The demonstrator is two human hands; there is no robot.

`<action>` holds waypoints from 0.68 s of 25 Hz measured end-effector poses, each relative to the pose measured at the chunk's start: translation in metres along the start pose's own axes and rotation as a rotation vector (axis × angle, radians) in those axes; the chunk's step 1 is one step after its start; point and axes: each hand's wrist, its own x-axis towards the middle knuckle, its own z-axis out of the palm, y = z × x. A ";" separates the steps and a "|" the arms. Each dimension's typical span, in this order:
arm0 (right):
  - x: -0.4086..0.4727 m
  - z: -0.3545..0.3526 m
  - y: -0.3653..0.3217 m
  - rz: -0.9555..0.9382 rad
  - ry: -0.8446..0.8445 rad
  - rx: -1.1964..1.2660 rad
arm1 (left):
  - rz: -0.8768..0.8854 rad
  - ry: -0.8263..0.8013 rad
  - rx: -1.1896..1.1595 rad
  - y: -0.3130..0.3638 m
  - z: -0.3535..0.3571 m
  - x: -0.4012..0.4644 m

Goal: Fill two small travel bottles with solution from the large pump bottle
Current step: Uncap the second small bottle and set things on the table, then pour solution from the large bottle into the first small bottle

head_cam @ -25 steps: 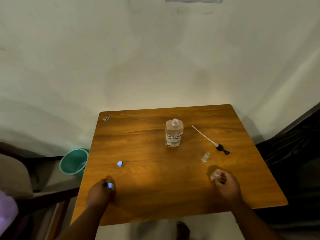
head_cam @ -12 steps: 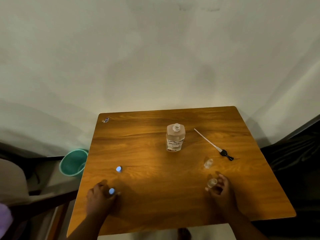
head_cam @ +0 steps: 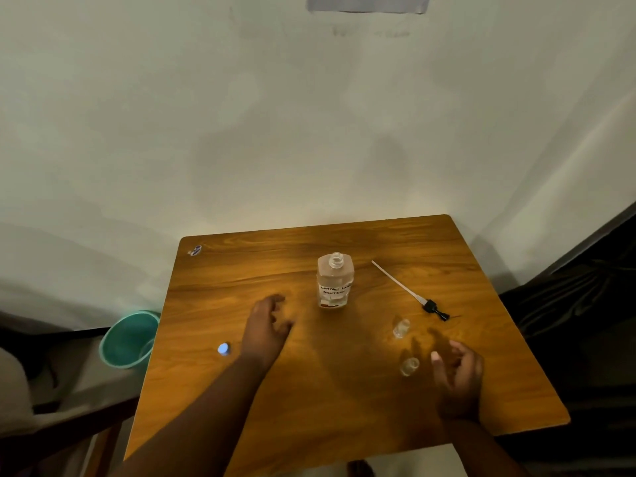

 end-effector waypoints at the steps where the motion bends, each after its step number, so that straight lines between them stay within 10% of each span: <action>1: 0.000 0.000 -0.005 -0.022 -0.003 0.015 | -0.028 -0.041 -0.042 0.017 0.009 0.013; 12: 0.030 -0.023 -0.044 -0.184 -0.055 0.009 | 0.012 -0.217 -0.096 0.079 0.049 0.107; 17: 0.067 0.003 -0.109 -0.226 -0.489 0.006 | 0.148 -0.290 -0.061 0.099 0.040 0.096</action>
